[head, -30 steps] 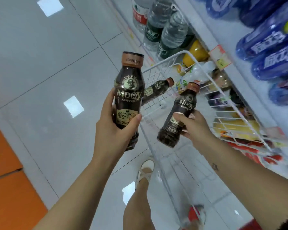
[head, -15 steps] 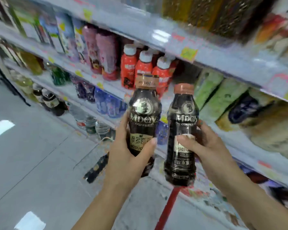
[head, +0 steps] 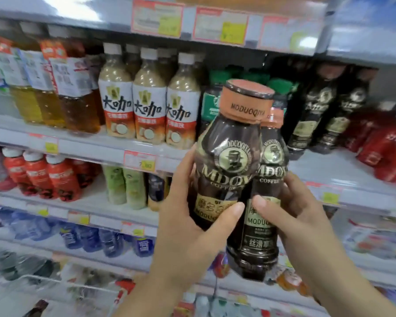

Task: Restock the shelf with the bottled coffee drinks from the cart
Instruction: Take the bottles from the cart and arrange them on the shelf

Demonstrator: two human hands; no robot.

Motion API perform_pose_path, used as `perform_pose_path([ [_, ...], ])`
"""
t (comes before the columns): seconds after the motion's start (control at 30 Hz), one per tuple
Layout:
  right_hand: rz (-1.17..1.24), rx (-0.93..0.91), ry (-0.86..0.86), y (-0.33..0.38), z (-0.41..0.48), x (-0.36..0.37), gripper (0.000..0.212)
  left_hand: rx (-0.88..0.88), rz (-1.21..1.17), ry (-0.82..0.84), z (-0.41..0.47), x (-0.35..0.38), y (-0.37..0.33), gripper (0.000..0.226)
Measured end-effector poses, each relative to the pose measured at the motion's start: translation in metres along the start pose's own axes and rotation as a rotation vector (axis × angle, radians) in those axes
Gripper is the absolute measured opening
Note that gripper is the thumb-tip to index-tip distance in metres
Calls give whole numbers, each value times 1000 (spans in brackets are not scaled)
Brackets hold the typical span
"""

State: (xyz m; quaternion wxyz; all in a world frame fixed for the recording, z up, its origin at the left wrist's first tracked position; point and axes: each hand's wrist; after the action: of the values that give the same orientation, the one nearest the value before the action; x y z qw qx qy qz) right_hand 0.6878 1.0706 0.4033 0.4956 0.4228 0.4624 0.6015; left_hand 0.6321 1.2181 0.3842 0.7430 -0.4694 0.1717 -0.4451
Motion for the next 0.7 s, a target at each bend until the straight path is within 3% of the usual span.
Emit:
perform_pose_path([
  [0.1,-18,-37,-62,17,3,-54,68,31,0,66,-12,57,-10,74],
  [0.2,-2,14,-151,22,9,-107,57,-11,9,169,-18,105,-17,69],
  [0.33,-57,6,-287,27,30,-158,81,-64,47,273,-10,162,-15,65],
  [0.5,-192,-189,-394,37,80,-192,67,-71,73,232,10,224,-12,67],
  [0.7,-124,-239,-434,31,127,-208,53,-48,136,165,36,280,-2,62],
])
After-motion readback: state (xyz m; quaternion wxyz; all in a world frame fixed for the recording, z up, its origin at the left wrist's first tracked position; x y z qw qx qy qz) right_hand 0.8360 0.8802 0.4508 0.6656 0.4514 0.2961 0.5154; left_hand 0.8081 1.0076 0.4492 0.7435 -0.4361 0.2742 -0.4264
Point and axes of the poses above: each hand's wrist, its own z-axis towards the middle knuckle, its own x-axis out of the palm, y = z × x, and after that the axes turned 13 degrees about -y, right-handed
